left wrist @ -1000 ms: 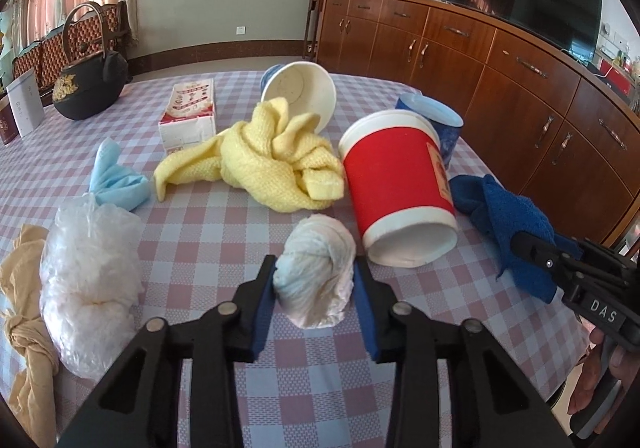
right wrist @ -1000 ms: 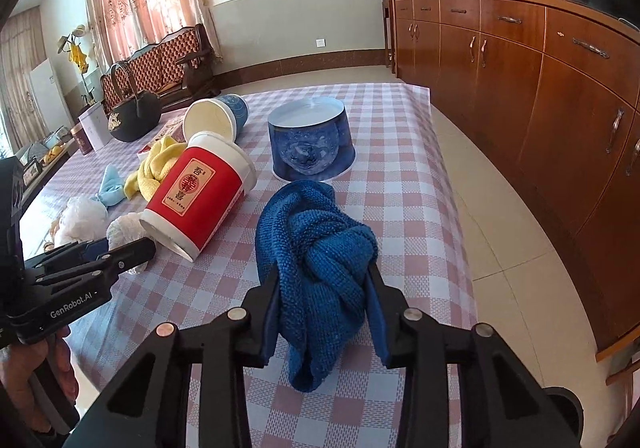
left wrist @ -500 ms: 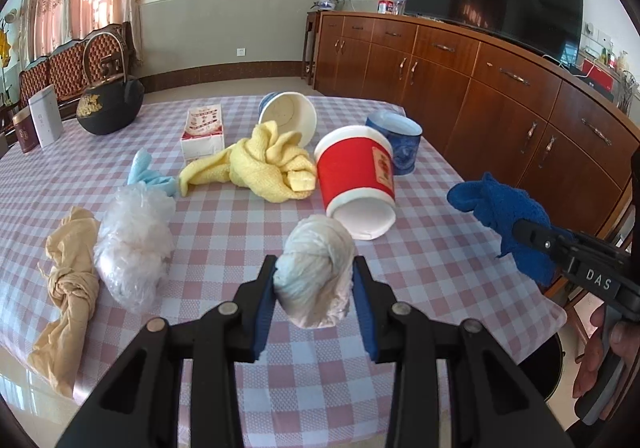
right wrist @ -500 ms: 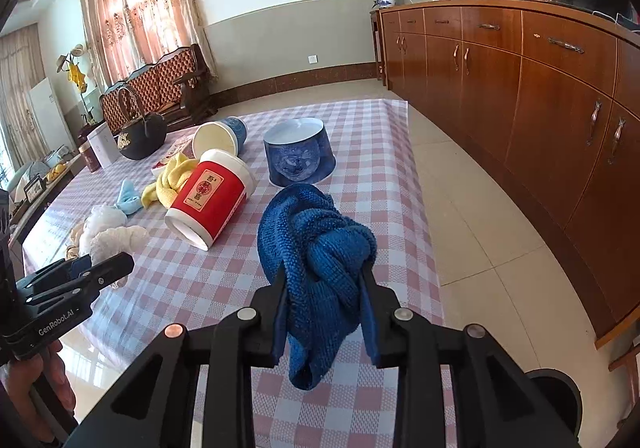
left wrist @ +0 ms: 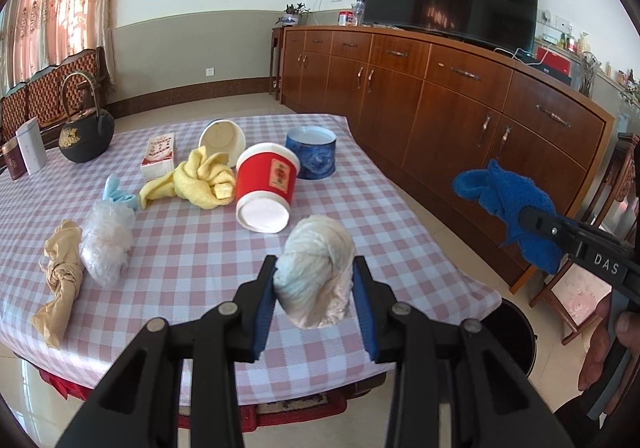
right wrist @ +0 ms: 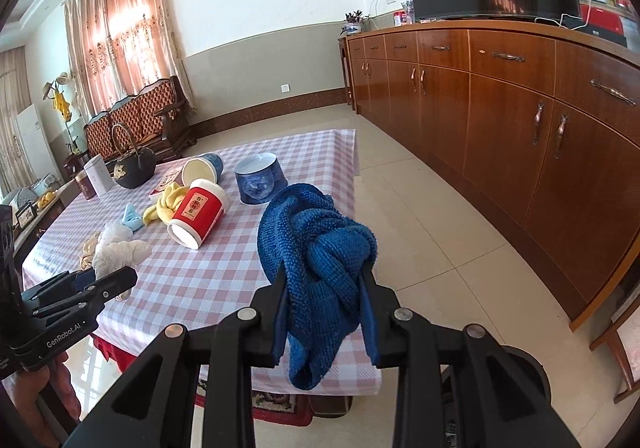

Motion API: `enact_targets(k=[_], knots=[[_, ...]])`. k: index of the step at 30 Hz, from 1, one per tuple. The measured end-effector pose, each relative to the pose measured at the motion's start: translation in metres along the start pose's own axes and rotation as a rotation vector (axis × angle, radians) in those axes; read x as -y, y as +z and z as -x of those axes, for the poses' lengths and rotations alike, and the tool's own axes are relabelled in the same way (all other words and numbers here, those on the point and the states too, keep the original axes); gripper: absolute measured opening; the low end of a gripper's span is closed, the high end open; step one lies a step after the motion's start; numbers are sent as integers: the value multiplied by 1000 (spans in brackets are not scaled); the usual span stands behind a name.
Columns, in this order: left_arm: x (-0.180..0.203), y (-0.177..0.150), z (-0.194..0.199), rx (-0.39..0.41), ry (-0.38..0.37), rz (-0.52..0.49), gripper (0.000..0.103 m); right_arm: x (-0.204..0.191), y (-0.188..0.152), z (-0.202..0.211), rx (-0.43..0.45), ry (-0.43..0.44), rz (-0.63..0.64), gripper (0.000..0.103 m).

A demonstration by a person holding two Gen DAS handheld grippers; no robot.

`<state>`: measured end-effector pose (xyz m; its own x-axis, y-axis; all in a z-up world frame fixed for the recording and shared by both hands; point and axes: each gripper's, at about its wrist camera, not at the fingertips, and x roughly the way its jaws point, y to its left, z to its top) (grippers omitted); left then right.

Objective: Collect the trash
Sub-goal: 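Carry the tissue ball and blue cloth with both tools over the bucket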

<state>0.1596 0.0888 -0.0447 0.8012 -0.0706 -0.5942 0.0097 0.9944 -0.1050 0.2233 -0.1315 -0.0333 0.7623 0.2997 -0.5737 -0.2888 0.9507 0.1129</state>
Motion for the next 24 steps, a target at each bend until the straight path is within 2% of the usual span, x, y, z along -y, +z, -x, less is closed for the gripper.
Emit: enact_targets(k=[12, 24], knots=[[72, 0, 12, 21, -82, -90, 38, 62, -18, 61, 41, -99, -65, 32], [165, -23, -12, -54, -234, -221, 38, 147, -71, 94, -19, -213, -158, 32]])
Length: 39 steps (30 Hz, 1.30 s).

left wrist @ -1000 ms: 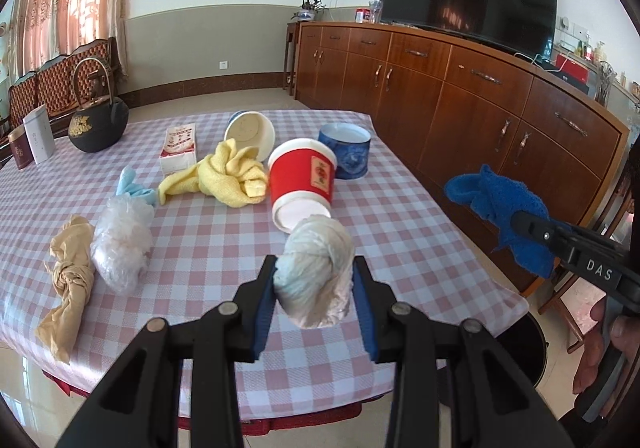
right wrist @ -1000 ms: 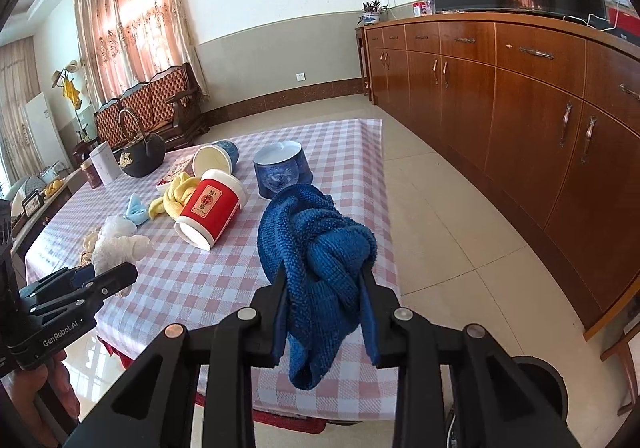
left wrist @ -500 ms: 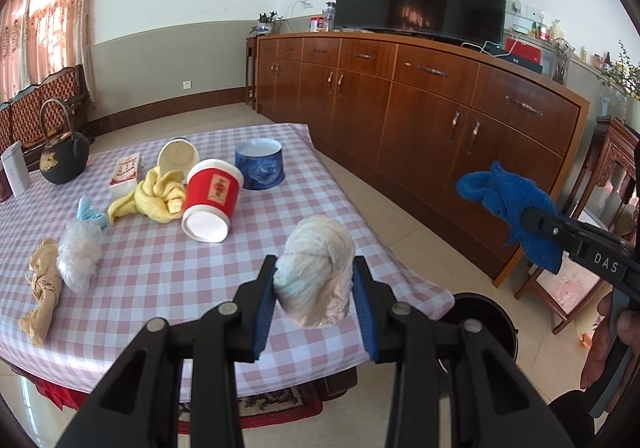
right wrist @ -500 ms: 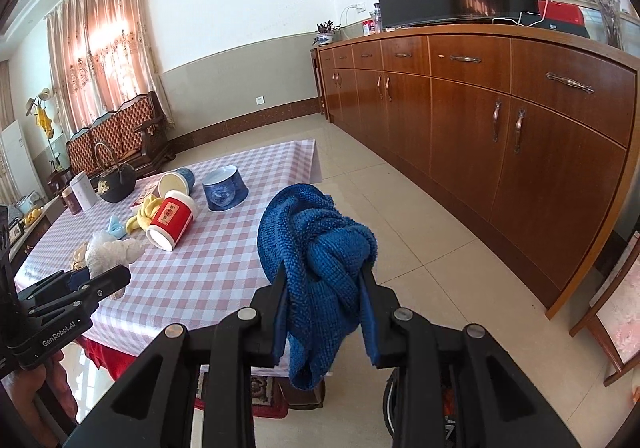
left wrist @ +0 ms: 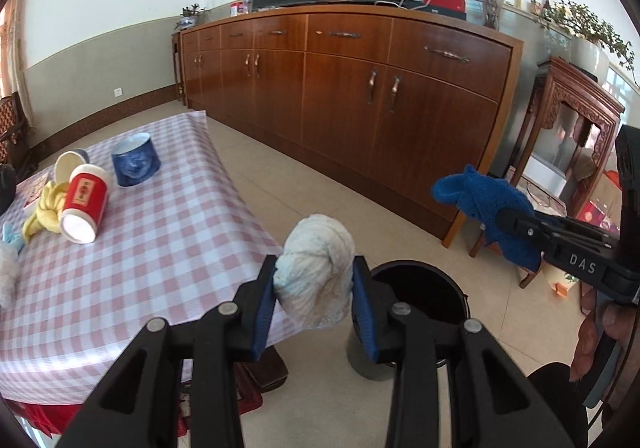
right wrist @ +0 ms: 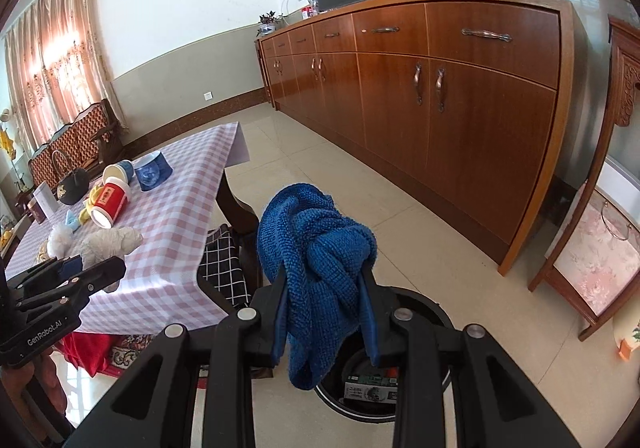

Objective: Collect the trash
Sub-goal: 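Carry the tissue ball and blue cloth with both tools over the bucket, then open both tools to drop the tissue ball and blue cloth into the bucket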

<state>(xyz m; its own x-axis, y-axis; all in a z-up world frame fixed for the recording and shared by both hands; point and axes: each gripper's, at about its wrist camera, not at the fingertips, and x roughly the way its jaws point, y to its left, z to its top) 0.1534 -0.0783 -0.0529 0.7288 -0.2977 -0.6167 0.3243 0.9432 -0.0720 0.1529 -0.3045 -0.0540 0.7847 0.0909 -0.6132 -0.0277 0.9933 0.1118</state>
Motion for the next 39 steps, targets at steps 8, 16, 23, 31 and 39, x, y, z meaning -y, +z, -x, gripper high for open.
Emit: enact_targets(k=[8, 16, 23, 31, 39], knots=[[46, 0, -31, -51, -66, -66, 38, 40, -19, -11, -51, -40, -36, 32], [74, -13, -72, -124, -128, -75, 38, 71, -44, -36, -133, -45, -4, 32], [97, -31, -116, -227, -179, -95, 38, 91, -66, -74, -237, -10, 29, 33], [117, -54, -168, -365, -188, -88, 38, 108, -92, -129, -366, 41, 105, 33], [117, -69, -199, -421, -155, -23, 83, 125, -113, -176, -483, -7, 160, 72]])
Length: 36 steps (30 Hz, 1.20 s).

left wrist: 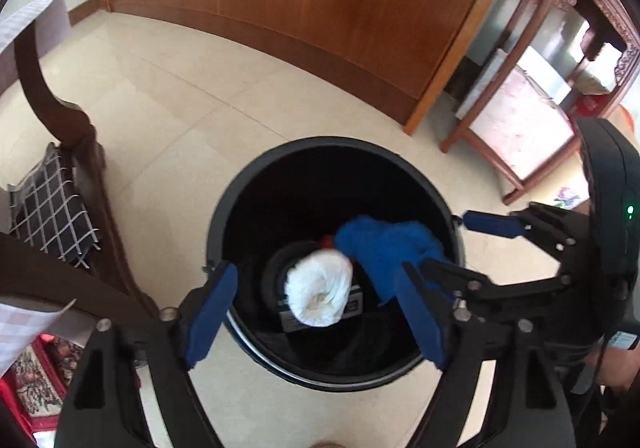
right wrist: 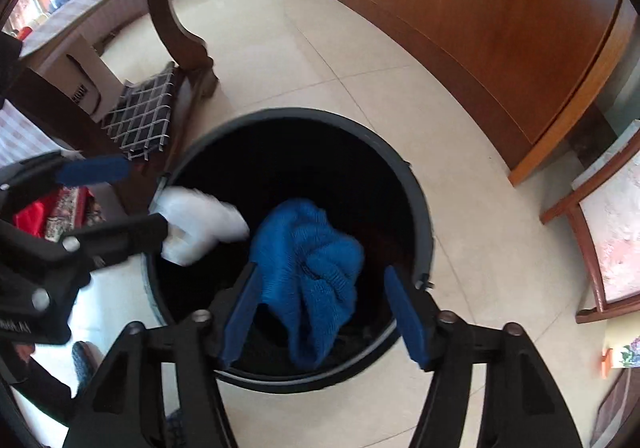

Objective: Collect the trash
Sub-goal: 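Open both tools to drop the tissue ball and blue cloth into the bucket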

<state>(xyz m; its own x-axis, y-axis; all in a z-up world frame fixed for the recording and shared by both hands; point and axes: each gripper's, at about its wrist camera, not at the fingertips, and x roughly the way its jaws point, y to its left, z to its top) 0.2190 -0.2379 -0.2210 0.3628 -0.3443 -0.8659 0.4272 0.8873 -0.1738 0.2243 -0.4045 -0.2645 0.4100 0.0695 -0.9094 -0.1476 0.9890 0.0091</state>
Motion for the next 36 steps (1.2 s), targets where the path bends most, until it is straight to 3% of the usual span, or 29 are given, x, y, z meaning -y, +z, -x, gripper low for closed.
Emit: enact_targets(k=[1, 3, 4, 10, 20, 36], knots=[[-1, -2, 2, 2, 26, 6, 86, 5, -2, 1, -1, -17, -13, 77], [-3, -7, 9, 15, 80, 16, 100, 13, -6, 5, 6, -35, -33, 100], [-3, -10, 13, 22, 98, 16, 101, 17, -7, 6, 5, -45, -51, 103], [1, -18, 47, 60, 150, 14, 103, 23, -9, 28, 86, -122, -105, 103], [5, -21, 124, 195, 167, 26, 103, 7, -6, 95, 230, -151, -135, 103], [-61, -29, 206, 379, 220, 123, 103, -78, 29, 164, 367, -147, -131, 103]])
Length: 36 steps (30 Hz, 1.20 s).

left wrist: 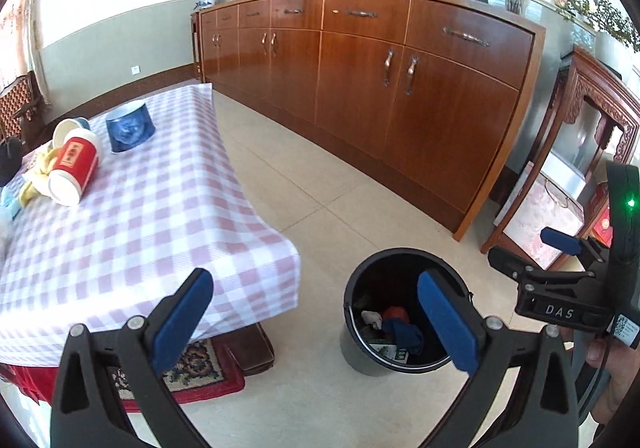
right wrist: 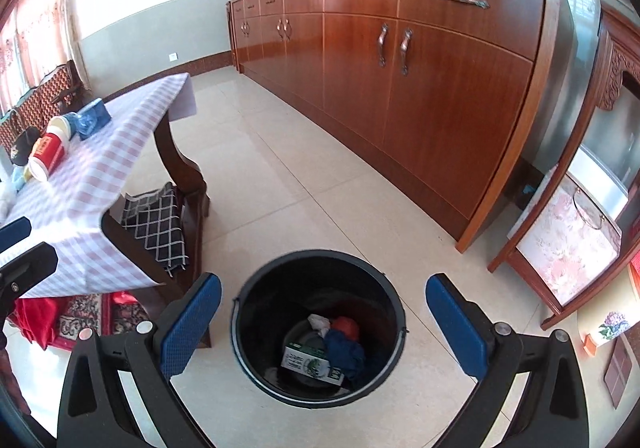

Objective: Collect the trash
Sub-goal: 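Open both tools to drop the tissue ball and blue cloth into the bucket, then grasp the beige cloth with the left tool while the right tool grasps the red paper cup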

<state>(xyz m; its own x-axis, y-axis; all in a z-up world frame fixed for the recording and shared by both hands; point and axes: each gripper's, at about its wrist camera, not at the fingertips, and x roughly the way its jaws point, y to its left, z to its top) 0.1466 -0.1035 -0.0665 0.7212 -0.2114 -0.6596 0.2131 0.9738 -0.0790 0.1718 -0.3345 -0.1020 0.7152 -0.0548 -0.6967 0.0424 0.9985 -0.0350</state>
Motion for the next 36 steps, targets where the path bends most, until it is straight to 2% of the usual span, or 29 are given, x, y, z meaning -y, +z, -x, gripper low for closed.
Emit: enact_targets(k=[9, 14, 19, 23, 26, 30, 36], knots=[[-62, 1, 39, 95, 98, 70, 103, -53, 31, 33, 111, 54, 13, 103], [-91, -2, 55, 96, 159, 79, 103, -93, 47, 43, 158, 101, 48, 103], [-129, -10, 71, 84, 222, 138, 103, -138, 59, 46, 175, 179, 84, 103], [-167, -20, 84, 105, 300, 208, 103, -179, 61, 43, 149, 254, 134, 103], [-197, -29, 95, 117, 344, 257, 103, -210, 61, 40, 132, 263, 179, 103], [-232, -43, 106, 115, 405, 308, 103, -239, 61, 36, 129, 336, 177, 103], [-281, -60, 118, 123, 498, 363, 102, -294, 63, 28, 115, 386, 241, 103]])
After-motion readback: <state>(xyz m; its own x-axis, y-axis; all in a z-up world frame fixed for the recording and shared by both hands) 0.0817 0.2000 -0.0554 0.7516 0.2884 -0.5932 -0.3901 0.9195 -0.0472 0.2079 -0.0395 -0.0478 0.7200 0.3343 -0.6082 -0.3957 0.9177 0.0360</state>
